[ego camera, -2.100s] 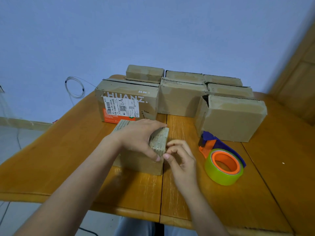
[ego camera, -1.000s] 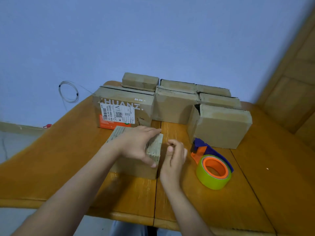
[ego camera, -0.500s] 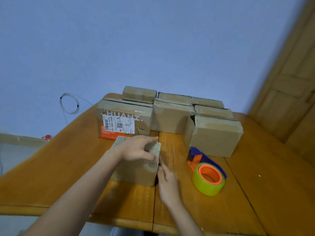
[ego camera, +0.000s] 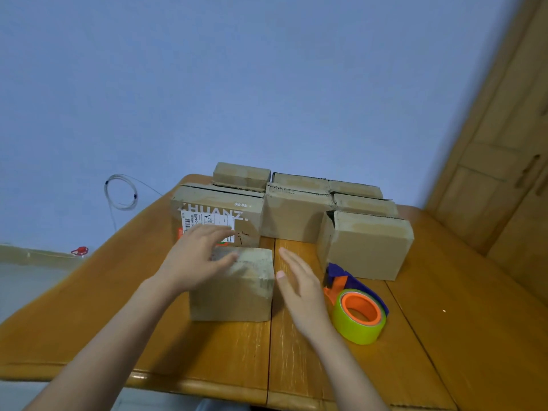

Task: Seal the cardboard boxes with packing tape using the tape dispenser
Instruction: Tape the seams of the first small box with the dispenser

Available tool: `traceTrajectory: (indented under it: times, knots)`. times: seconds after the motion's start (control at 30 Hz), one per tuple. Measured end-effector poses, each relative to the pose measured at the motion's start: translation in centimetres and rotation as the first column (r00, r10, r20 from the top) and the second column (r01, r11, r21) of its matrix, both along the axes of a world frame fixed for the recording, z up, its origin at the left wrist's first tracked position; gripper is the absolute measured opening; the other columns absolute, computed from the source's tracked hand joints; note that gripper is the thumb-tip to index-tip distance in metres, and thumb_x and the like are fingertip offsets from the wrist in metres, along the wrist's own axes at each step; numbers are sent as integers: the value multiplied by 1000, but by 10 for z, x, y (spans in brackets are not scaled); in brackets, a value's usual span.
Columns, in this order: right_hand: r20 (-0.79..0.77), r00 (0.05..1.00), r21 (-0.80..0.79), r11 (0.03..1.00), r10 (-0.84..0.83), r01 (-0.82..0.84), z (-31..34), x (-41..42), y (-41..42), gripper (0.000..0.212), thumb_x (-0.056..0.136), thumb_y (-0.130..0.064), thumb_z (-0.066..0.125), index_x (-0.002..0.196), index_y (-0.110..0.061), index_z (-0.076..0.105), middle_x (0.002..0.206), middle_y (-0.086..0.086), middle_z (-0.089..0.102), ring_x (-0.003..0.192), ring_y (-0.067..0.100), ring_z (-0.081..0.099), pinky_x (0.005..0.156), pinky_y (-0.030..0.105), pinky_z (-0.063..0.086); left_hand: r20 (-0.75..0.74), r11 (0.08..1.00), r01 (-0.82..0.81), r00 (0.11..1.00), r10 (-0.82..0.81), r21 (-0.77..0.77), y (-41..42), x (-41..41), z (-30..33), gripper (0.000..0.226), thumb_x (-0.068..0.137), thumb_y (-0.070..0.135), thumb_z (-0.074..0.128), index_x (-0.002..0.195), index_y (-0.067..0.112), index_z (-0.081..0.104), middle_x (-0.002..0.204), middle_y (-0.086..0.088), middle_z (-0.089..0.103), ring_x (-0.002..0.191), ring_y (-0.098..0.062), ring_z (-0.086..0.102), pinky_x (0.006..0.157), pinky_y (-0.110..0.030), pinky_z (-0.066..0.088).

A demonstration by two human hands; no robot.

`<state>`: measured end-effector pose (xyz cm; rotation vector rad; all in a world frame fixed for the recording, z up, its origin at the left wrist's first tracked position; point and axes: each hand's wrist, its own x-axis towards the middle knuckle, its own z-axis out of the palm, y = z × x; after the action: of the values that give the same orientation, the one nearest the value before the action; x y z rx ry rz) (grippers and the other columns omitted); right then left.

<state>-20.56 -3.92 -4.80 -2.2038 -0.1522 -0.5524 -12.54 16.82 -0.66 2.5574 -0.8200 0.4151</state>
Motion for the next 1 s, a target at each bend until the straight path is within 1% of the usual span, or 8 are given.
traceTrajectory:
  times: [0.1, 0.17, 0.27, 0.33, 0.4, 0.5, 0.8, 1.0]
  knots:
    - [-86, 993, -389, 914, 86, -112, 7, 8, 15, 60, 98, -39, 48, 150, -31, 21, 155, -18, 19, 142, -1, 9, 113, 24, 8, -62, 977, 17, 998, -4, 215, 15, -5, -14, 103, 63, 93, 17, 146, 35, 33, 156, 13, 24, 145, -11, 18, 120, -44, 7]
    - [-95, 991, -609, 781, 96, -134, 4, 15, 22, 69, 96, -49, 46, 152, -27, 14, 159, -12, 12, 145, 5, 4, 113, 26, -4, -103, 954, 27, 995, 4, 298, 14, -8, -28, 101, 66, 93, 27, 150, 36, 22, 160, 13, 12, 148, -13, 7, 120, -46, 11]
    - [5, 997, -736, 675, 71, -44, -5, 20, 25, 72, 88, -49, 60, 148, -20, 32, 153, -4, 33, 142, 13, 27, 119, 40, 15, -94, 961, -8, 995, 36, 278, 5, -10, -41, 81, 87, 64, 50, 152, 32, 14, 161, 12, 5, 148, -15, -4, 117, -37, 23]
    - [126, 991, -744, 665, 47, 63, -10, 23, 18, 68, 71, -44, 79, 130, -18, 57, 130, -3, 60, 122, 14, 55, 103, 41, 45, -88, 962, 6, 996, 19, 273, -4, -11, -40, 76, 91, 56, 50, 153, 30, 14, 161, 12, 4, 148, -15, -7, 115, -35, 26]
    - [205, 979, -723, 676, 16, 141, -12, 23, 7, 65, 57, -41, 88, 115, -20, 68, 113, -5, 69, 106, 12, 65, 89, 36, 52, -88, 960, 41, 996, -17, 279, -17, -10, -37, 74, 92, 55, 48, 153, 29, 14, 161, 11, 4, 148, -16, -6, 113, -34, 30]
    - [256, 966, -695, 689, -31, 206, -8, 22, -16, 63, 46, -30, 94, 105, -19, 73, 103, -4, 72, 97, 12, 68, 82, 36, 55, -52, 954, 67, 997, -54, 291, -48, -6, -35, 74, 93, 55, 47, 154, 27, 15, 161, 9, 7, 149, -18, -2, 111, -33, 34]
    - [152, 975, -677, 702, -160, 221, 8, 51, -69, 63, 47, -13, 91, 106, -16, 71, 107, 0, 72, 103, 17, 67, 90, 42, 51, 63, 948, 18, 997, -40, 317, -120, 26, -31, 72, 95, 51, 44, 154, 22, 12, 162, -3, 7, 149, -27, 1, 119, -37, 11]
    - [147, 972, -680, 695, -181, 233, 12, 77, -83, 61, 36, -19, 94, 93, -14, 74, 96, 1, 74, 91, 16, 70, 80, 36, 55, 86, 929, 32, 994, -69, 368, -137, 51, -24, 66, 99, 44, 43, 153, 19, 14, 161, -3, 15, 149, -18, 8, 119, -34, 5]
